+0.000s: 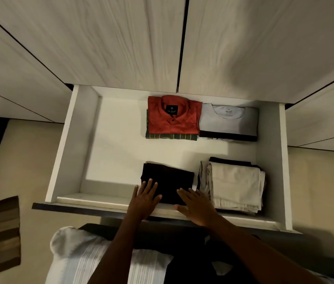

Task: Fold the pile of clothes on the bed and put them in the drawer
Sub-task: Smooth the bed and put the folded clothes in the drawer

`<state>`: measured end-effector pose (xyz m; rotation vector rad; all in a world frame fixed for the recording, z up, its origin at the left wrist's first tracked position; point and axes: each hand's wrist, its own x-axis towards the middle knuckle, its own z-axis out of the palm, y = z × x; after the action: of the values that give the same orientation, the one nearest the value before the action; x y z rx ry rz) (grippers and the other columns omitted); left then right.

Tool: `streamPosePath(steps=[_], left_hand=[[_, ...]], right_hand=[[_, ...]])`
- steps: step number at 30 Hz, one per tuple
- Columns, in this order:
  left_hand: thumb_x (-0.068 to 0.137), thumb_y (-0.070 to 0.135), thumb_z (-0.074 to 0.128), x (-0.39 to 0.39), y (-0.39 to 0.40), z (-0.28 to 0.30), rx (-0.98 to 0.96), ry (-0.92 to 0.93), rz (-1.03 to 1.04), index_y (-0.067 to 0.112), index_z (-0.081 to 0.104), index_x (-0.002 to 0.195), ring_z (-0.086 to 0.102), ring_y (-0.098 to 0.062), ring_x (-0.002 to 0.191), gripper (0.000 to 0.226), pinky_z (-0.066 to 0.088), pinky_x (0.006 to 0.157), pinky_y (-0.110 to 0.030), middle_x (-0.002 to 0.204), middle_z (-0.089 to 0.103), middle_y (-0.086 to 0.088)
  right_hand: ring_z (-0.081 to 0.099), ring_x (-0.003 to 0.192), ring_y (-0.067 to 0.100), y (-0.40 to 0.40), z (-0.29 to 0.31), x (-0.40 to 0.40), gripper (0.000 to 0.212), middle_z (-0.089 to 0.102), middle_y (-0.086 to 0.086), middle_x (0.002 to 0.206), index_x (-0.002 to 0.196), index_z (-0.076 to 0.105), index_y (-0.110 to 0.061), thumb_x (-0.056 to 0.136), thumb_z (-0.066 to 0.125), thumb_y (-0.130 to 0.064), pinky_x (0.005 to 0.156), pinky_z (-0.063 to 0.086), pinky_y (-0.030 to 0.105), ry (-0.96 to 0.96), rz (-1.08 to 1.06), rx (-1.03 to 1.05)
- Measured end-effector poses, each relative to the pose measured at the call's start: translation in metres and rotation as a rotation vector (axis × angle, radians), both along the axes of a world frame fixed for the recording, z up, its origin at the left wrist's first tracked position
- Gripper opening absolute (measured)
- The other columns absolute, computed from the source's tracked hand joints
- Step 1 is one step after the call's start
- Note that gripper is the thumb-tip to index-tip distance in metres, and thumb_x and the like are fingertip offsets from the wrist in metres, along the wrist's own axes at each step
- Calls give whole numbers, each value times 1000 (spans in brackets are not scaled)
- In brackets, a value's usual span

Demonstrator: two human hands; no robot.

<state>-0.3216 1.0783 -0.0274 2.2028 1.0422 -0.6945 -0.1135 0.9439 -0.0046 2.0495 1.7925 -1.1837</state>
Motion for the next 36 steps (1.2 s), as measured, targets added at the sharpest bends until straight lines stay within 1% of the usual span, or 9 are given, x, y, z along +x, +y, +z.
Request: streamPosePath(steps=[2, 3, 7, 9, 12, 16, 25, 32, 36], left_hand=[[71, 84, -25, -8, -16, 15, 54, -43, 50, 24, 3, 158, -4, -23, 153, 109, -13, 119, -37, 161, -12, 4], [78, 83, -17, -11, -23, 21, 77, -57, 58, 24, 3, 157, -3, -23, 153, 101, -15, 119, -36, 162, -10, 3], [92, 79, 19, -18, -61, 36, 104, -8, 1, 17, 21, 158, 10, -29, 153, 90, -7, 122, -48, 166, 13, -8], [88, 84, 18, -18, -71, 36, 124, 21, 67, 16, 13, 159, 3, -33, 153, 98, -12, 121, -51, 167, 5, -11], [79, 93, 15, -16, -72, 32, 135, 13, 111, 20, -4, 159, -12, -34, 151, 110, -16, 117, -53, 165, -14, -10], [74, 96, 20, -13, -62, 27, 132, -27, 72, 22, -7, 158, -9, -37, 151, 115, -5, 116, -59, 165, -14, -10], [71, 97, 23, 21, -3, 16, 205, -114, 12, 27, -20, 155, -25, -33, 148, 118, -14, 116, -58, 161, -31, -7], [78, 92, 19, 75, 56, 11, 341, -199, -5, 23, -5, 159, -15, -36, 151, 109, -8, 118, -59, 165, -17, -11], [88, 82, 20, 102, 81, 14, 412, -217, 20, 17, 16, 159, 5, -38, 152, 96, 8, 120, -60, 166, 4, -16]], right_hand=[[-5, 153, 20, -26, 10, 0, 98, -5, -6, 167, 161, -1, -27, 86, 13, -88, 122, -5, 47, 3, 45, 65], [-3, 153, 24, -37, 10, 1, 103, -5, -3, 167, 161, 0, -24, 85, 22, -90, 121, -6, 50, -9, 77, 96], [30, 147, 39, -59, 11, 3, 103, 15, 9, 166, 159, 21, -13, 86, 37, -84, 119, 14, 61, -66, 131, 70], [32, 146, 40, -57, 13, 1, 102, 16, 11, 166, 159, 24, -12, 87, 39, -82, 117, 17, 65, -94, 144, 80], [26, 149, 41, -59, 16, 0, 104, 16, 11, 167, 160, 20, -13, 85, 37, -84, 115, 18, 68, -120, 135, 91], [28, 148, 42, -52, 15, 3, 110, 19, 13, 166, 160, 21, -14, 80, 42, -87, 115, 16, 66, -161, 90, 84], [7, 153, 41, -2, 4, 34, 109, 4, 12, 168, 161, 10, -19, 82, 32, -90, 117, 9, 69, -232, 5, 124], [8, 153, 40, 61, 0, 91, 107, 9, 12, 168, 161, 14, -18, 83, 23, -90, 116, 15, 68, -300, 10, 218], [10, 153, 41, 98, -2, 118, 106, 10, 12, 168, 161, 14, -16, 84, 19, -90, 115, 18, 67, -341, -22, 263]])
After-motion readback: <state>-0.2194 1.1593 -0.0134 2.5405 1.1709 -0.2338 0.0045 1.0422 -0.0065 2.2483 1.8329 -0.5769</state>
